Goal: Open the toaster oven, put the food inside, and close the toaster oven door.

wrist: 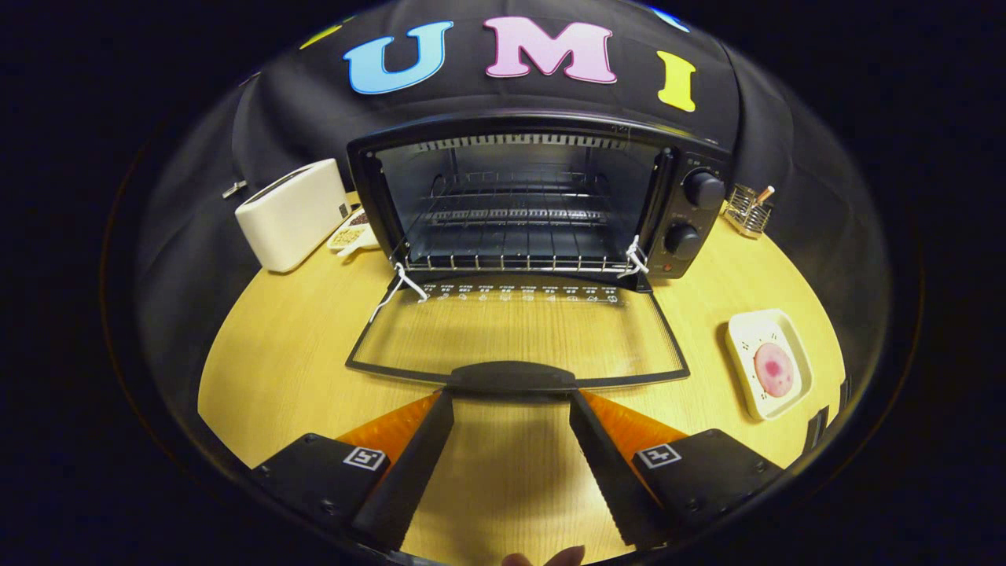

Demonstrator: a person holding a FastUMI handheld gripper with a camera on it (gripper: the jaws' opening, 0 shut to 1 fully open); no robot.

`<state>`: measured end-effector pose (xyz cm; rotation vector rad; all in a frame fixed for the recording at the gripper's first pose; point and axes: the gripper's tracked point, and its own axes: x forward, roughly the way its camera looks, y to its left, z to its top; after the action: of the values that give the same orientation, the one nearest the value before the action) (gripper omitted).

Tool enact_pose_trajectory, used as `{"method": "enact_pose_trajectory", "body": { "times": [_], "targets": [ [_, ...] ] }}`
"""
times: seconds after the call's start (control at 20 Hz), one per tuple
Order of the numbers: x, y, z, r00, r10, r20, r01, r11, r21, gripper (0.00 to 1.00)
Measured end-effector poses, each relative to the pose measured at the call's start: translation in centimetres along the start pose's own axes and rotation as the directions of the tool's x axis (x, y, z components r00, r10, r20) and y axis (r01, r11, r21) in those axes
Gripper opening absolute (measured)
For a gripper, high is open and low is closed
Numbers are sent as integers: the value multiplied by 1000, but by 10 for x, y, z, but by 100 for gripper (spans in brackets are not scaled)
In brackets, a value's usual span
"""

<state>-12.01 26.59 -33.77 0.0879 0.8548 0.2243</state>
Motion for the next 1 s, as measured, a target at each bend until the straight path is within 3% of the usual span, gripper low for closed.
{"method": "enact_pose_trajectory", "body": {
  "times": [0.2,0.45,0.7,1.0],
  "targets": [
    [-23,5,27,994,87,62,-85,996,-38,99],
    [-70,-26,80,967,172,186,-150,981,-123,99],
    [-104,-91,116,953,189,235,-163,979,-126,99],
    [-111,-204,128,974,129,187,-120,991,-64,99]
  ]
}}
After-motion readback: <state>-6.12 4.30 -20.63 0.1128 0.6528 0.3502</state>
